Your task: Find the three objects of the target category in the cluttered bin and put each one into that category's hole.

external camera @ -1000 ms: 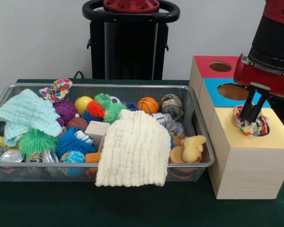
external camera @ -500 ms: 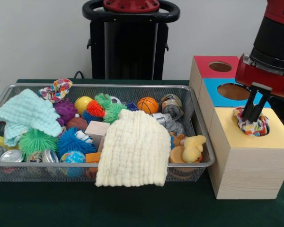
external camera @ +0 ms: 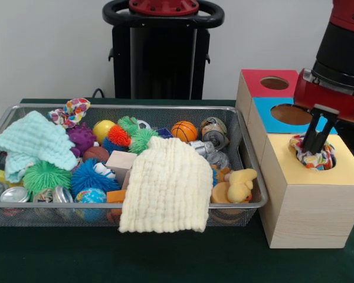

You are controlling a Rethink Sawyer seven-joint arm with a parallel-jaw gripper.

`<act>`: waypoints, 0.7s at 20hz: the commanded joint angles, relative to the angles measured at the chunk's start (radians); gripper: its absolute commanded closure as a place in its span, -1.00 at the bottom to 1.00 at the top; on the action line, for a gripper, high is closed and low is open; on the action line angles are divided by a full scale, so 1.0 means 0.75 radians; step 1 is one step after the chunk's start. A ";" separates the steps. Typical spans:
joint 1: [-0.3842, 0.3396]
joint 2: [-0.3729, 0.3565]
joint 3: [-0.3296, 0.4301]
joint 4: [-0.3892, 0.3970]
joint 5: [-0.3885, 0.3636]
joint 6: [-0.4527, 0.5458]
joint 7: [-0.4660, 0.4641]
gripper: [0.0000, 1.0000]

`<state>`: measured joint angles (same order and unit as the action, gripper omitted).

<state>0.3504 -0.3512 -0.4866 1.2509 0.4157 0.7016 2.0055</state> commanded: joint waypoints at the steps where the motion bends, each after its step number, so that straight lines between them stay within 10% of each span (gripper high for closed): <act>1: -0.018 0.062 0.113 0.179 0.043 -0.108 0.372 1.00; 14: -0.015 0.070 0.115 0.194 0.060 -0.151 0.358 1.00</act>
<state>0.3519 -0.3490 -0.4866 1.2740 0.4336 0.6528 2.0055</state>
